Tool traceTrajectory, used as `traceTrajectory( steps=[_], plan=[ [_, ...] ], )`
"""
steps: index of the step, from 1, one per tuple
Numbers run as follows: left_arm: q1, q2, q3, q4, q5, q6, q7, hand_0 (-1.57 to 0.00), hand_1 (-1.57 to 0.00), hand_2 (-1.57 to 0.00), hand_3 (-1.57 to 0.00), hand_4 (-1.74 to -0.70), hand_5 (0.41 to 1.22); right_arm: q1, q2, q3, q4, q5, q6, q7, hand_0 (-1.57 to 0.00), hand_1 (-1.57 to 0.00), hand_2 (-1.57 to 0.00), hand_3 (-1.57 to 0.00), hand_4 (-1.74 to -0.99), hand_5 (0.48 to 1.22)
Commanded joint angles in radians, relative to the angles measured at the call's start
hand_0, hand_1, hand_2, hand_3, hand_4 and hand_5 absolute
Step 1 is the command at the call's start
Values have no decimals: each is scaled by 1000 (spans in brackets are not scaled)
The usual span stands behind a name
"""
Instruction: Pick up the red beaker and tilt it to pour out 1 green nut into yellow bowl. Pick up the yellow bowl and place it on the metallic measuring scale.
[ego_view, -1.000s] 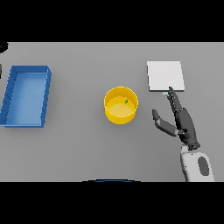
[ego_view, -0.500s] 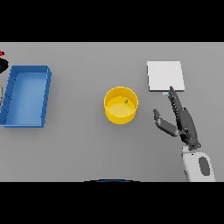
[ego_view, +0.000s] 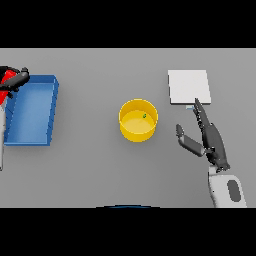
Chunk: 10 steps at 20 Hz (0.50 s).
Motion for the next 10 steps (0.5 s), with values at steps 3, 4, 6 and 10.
traceTrajectory(
  steps=[3,4,6,10],
  plan=[
    [-3,8,4,-22,-6,-74,4,-502,-425,-382,-237,-830,678,3,1,-1,-3,-4,1,0,1,1,1,1,-1318,725],
    [1,11,-7,-22,-22,-94,4,-402,-340,-305,-189,-807,667,-2,-2,-4,5,-2,0,5,1,1,1,1,-1316,724],
    [-4,8,-3,-6,-59,-121,4,-257,-217,-195,-121,-783,653,6,-3,1,3,3,3,-6,1,1,1,1,-1310,721],
    [0,-15,-1,-14,-122,-133,4,-105,-88,-79,-49,-746,655,1,-2,6,17,32,-17,10,1,1,1,1,-1300,717]
  ],
)
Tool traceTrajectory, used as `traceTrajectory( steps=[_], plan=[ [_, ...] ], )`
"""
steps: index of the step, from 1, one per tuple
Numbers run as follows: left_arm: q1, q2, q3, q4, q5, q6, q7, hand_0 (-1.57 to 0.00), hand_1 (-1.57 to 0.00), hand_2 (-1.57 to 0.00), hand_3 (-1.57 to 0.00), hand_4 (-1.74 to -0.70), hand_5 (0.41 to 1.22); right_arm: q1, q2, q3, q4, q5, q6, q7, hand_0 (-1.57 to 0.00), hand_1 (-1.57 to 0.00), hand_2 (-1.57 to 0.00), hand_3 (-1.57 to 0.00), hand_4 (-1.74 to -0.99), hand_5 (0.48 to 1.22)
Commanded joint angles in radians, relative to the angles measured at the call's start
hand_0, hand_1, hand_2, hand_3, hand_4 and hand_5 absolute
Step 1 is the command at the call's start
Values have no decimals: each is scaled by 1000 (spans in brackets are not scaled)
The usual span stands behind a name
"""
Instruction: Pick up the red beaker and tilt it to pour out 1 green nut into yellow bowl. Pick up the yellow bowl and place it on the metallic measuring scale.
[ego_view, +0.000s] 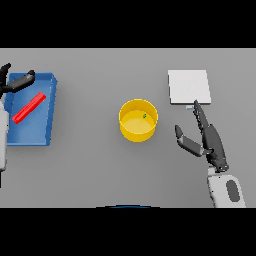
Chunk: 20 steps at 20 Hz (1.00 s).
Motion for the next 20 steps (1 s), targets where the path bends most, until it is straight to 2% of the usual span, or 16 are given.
traceTrajectory(
  steps=[1,3,4,6,7,8,9,10,12,14,17,20],
  plan=[
    [8,2,1,-19,-3,11,-6,-83,-70,-63,-39,-738,656,0,4,0,-14,-11,5,4,1,1,1,1,-1290,714],
    [21,-18,7,-31,4,35,-12,-53,-45,-40,-25,-730,661,-25,-2,-4,-4,-12,7,26,1,1,1,1,-1277,704],
    [13,-25,10,-33,5,45,-7,-42,-36,-32,-19,-728,664,-35,-12,6,-10,31,-15,49,1,1,1,1,-1281,688],
    [9,-17,18,-36,2,62,-20,-27,-22,-20,-12,-718,675,-57,-37,40,-25,108,-28,71,1,1,1,1,-1222,662],
    [17,-26,17,-41,8,64,-29,-21,-18,-16,-9,-716,682,-78,-52,50,-23,99,7,67,1,1,1,1,-1190,663],
    [15,-29,20,-56,14,63,-23,-17,-14,-12,-7,-720,685,-104,-77,60,-25,94,45,35,-13,1,1,1,-1167,672],
    [23,-28,19,-64,16,63,-42,-13,-11,-10,-6,-722,693,-133,-97,81,-8,102,82,7,-10,1,1,1,-1174,680],
    [17,-30,20,-60,17,63,-32,-10,-9,-8,-4,-726,700,-158,-117,94,-7,109,111,5,-8,1,1,1,-1202,683],
    [26,-38,18,-65,17,67,-37,-6,-5,-5,-2,-738,709,-231,-158,152,34,187,150,6,-5,1,1,1,-1254,666],
    [20,-37,20,-65,17,72,-41,-4,-3,-3,-1,-740,709,-277,-196,190,45,248,177,26,-3,1,1,1,-1255,648],
    [30,-40,25,-63,28,65,-51,-1,-1,-1,0,-747,711,-367,-255,280,79,371,219,0,-1,1,1,1,-1230,620],
    [40,-38,26,-85,33,59,-51,0,0,0,0,-753,714,-436,-282,333,108,414,282,-8,0,1,1,1,-1235,618]
  ],
)
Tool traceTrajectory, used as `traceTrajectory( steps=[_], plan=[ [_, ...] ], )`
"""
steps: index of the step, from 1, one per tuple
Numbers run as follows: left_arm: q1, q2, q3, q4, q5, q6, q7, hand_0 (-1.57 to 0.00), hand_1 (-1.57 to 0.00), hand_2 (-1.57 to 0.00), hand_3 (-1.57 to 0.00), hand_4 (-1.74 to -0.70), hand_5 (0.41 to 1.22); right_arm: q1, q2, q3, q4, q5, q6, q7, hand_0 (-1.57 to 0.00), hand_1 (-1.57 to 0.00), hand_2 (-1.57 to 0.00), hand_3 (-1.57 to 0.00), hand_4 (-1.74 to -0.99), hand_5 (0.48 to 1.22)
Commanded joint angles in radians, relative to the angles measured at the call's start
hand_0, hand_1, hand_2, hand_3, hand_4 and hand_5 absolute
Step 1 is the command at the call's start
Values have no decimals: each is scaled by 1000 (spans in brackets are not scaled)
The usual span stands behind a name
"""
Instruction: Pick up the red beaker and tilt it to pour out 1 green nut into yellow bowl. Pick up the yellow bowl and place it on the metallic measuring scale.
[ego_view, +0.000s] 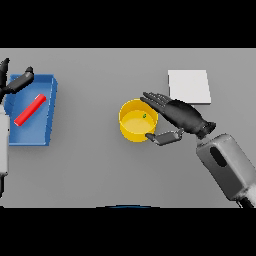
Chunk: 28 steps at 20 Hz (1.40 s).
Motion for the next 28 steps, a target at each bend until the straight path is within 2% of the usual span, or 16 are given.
traceTrajectory(
  steps=[1,3,4,7,9,12,16,18,22,28],
  plan=[
    [-2,-1,2,6,2,0,-2,0,0,0,1,-754,714,-22,-12,20,7,15,19,-21,0,1,1,1,-1234,620],
    [-12,2,7,31,2,5,-9,0,0,1,1,-755,717,-52,-19,67,29,52,51,-34,1,1,1,1,-1226,632],
    [-13,1,10,33,7,4,-13,1,1,1,1,-758,717,-80,-10,83,45,64,64,-21,1,1,1,1,-1218,636],
    [-10,-10,17,20,19,13,-23,1,1,1,1,-773,721,-115,-19,118,83,89,94,-46,1,1,1,1,-1212,645],
    [-9,-4,24,22,24,12,-31,1,1,1,1,-783,722,-128,-3,150,113,109,93,-70,1,1,1,1,-1217,651],
    [-10,-10,21,39,20,20,-40,1,1,1,1,-791,729,-152,-10,169,155,125,100,-103,1,1,1,1,-1228,656],
    [-17,-6,25,26,30,8,-40,1,1,1,1,-798,725,-184,0,197,204,145,116,-111,1,1,1,1,-1256,673],
    [-10,-8,25,23,29,10,-42,1,1,1,1,-798,723,-200,17,208,236,150,129,-98,1,1,1,1,-1265,680],
    [-9,-13,22,6,28,7,-13,1,1,1,1,-792,725,-205,21,226,277,162,132,-119,1,1,1,0,-1279,699],
    [1,-18,18,5,24,11,-23,1,1,1,1,-793,730,-220,46,231,334,160,107,-157,1,1,-27,-60,-1293,738]
  ],
)
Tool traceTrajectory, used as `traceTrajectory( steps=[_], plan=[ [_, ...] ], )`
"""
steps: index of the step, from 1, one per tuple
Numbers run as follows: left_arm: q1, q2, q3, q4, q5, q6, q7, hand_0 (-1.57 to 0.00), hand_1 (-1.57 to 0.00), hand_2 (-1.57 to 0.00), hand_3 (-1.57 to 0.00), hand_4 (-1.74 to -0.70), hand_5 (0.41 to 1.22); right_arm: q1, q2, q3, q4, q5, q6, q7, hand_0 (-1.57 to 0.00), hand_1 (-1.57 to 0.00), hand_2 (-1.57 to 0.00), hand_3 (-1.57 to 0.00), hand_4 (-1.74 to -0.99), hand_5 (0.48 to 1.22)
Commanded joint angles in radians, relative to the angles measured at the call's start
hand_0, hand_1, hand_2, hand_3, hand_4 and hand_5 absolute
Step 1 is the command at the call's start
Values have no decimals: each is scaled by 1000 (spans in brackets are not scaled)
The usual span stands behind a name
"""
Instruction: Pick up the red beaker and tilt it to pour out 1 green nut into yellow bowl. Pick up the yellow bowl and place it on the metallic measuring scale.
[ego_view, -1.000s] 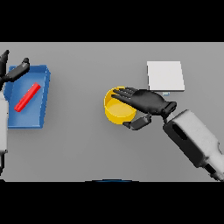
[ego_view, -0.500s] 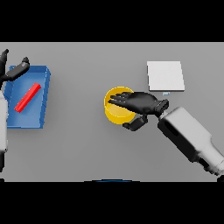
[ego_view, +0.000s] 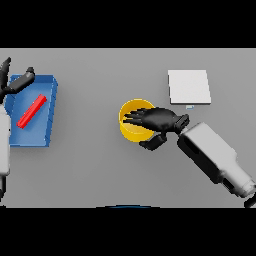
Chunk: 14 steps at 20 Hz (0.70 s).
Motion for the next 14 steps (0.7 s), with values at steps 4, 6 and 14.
traceTrajectory(
  steps=[4,6,14],
  plan=[
    [2,2,3,-27,6,-7,15,1,1,1,1,-796,730,1,8,0,13,0,9,10,-173,-145,-204,-243,-1396,875],
    [-4,8,5,-25,7,-12,20,1,1,1,1,-793,729,-10,10,10,8,10,12,11,-469,-376,-379,-419,-1479,999],
    [-3,3,0,2,-5,6,-5,1,1,1,1,-792,732,-1,-23,19,-29,-4,34,8,-1364,-1320,-1314,-1111,-1659,1184]
  ],
)
